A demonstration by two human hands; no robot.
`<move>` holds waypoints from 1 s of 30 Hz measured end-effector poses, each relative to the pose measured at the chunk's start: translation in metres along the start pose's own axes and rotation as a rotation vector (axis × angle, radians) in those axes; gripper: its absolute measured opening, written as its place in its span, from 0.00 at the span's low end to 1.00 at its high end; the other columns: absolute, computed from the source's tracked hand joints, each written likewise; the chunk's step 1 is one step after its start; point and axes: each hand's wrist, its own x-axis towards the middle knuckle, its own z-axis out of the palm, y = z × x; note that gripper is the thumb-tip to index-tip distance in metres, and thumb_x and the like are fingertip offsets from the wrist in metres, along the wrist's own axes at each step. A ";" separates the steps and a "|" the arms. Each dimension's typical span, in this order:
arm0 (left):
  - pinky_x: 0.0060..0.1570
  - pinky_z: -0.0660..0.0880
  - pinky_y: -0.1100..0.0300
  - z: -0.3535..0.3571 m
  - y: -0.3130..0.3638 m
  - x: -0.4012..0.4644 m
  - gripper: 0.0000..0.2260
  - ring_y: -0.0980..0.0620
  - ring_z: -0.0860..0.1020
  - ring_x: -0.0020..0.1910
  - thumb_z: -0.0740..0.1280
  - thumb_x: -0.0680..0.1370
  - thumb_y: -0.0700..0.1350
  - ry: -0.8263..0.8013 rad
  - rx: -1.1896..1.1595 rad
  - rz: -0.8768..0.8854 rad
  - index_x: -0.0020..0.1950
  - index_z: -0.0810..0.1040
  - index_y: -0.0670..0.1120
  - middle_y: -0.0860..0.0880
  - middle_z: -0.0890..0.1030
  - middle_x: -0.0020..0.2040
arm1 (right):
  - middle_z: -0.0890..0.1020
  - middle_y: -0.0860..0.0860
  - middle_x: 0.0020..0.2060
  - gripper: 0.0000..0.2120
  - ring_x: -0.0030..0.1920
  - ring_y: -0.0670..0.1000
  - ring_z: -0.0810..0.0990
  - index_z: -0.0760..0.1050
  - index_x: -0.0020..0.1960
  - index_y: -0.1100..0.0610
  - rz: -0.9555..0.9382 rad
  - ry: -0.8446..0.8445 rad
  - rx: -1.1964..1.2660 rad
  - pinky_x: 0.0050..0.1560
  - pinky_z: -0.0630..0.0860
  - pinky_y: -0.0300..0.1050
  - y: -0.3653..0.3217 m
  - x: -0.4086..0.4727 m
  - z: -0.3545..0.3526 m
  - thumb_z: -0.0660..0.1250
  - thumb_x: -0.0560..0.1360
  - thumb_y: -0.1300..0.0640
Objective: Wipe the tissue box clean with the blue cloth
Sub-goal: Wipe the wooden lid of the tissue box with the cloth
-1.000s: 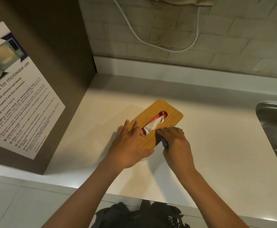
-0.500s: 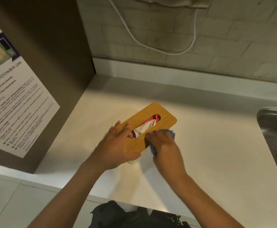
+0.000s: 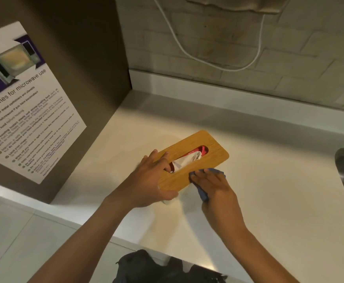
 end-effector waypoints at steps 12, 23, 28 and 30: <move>0.75 0.57 0.43 0.002 0.007 0.001 0.47 0.42 0.42 0.82 0.73 0.71 0.65 -0.017 0.013 -0.116 0.81 0.50 0.57 0.51 0.43 0.83 | 0.85 0.53 0.50 0.14 0.52 0.56 0.81 0.83 0.53 0.58 -0.011 0.006 -0.035 0.57 0.71 0.41 0.011 0.008 -0.004 0.75 0.68 0.68; 0.76 0.56 0.45 0.004 0.004 0.003 0.42 0.43 0.41 0.82 0.74 0.70 0.64 -0.002 0.014 -0.090 0.78 0.57 0.57 0.51 0.44 0.83 | 0.84 0.52 0.50 0.12 0.53 0.55 0.80 0.84 0.53 0.57 -0.049 -0.002 -0.020 0.57 0.76 0.45 0.021 0.007 -0.011 0.73 0.70 0.67; 0.74 0.59 0.44 0.003 0.005 0.004 0.43 0.43 0.42 0.82 0.73 0.70 0.65 -0.016 0.046 -0.103 0.79 0.55 0.57 0.50 0.43 0.83 | 0.83 0.53 0.41 0.12 0.45 0.56 0.79 0.82 0.42 0.58 0.085 0.020 -0.031 0.48 0.77 0.47 0.024 0.045 -0.012 0.68 0.68 0.73; 0.74 0.60 0.44 0.000 0.011 0.004 0.48 0.42 0.43 0.82 0.73 0.71 0.65 -0.031 0.079 -0.130 0.81 0.48 0.56 0.49 0.41 0.83 | 0.83 0.52 0.40 0.13 0.46 0.55 0.79 0.81 0.40 0.58 0.045 -0.034 -0.015 0.47 0.77 0.48 0.006 0.035 -0.003 0.68 0.65 0.74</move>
